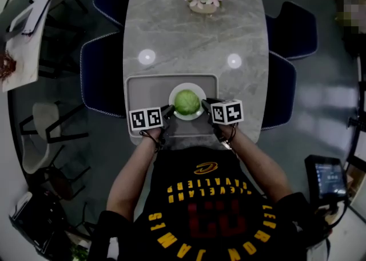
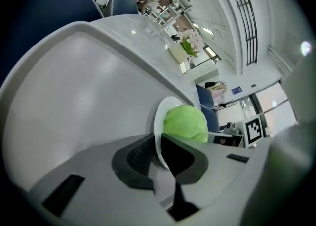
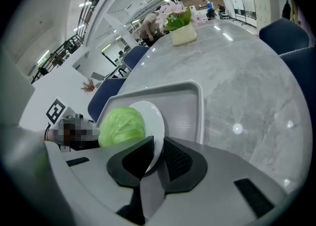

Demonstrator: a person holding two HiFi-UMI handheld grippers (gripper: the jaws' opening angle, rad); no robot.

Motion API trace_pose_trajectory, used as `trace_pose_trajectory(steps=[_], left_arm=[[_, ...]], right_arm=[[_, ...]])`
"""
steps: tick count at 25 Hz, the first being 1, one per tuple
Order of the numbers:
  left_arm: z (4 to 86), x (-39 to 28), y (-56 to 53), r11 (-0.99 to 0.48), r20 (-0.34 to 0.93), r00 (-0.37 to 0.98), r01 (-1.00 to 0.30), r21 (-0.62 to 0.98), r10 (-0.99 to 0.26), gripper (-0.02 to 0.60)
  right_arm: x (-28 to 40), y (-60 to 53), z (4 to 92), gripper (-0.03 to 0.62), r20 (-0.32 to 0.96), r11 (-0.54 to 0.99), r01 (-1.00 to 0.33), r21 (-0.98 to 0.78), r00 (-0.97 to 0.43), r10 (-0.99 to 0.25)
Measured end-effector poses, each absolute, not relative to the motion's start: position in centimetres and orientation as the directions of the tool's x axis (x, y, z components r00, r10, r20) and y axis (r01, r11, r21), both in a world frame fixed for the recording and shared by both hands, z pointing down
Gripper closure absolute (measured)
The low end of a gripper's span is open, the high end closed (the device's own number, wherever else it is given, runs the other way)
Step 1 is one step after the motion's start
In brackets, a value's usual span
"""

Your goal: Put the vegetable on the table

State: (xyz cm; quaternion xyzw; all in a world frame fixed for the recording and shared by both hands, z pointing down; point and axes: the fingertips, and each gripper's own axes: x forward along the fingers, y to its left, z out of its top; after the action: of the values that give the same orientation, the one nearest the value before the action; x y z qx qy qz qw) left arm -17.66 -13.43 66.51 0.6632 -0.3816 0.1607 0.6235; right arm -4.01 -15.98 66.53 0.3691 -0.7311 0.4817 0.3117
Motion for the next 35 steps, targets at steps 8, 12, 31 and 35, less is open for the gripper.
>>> trace_pose_trajectory(steps=[8,12,31,35], left_arm=[[67.2,-17.8,-14.1,0.146,0.664,0.665,-0.660,0.737,-0.343,0.546],[67.5,-17.4,-13.7,0.151,0.663,0.674,-0.655,0.740,-0.325,0.546],[63.3,-17.4,-15.9,0.167,0.525,0.768,-0.500,0.849,-0.367,0.560],[62.6,-17.3,-16.3,0.173,0.510,0.773,-0.482,0.859,-0.377,0.560]], right_arm=[[-3.6,-16.0,66.9,0.548,0.752,0.139,-0.789,-0.599,-0.614,-0.242],[-3.2,-15.4,67.1,0.554,0.730,0.100,-0.761,-0.641,-0.645,-0.227],[-2.8,-17.0,64.0,0.563,0.526,-0.064,-0.533,-0.844,-0.797,-0.295],[-2.7,-17.4,63.2,0.565,0.520,-0.067,-0.527,-0.847,-0.798,-0.305]])
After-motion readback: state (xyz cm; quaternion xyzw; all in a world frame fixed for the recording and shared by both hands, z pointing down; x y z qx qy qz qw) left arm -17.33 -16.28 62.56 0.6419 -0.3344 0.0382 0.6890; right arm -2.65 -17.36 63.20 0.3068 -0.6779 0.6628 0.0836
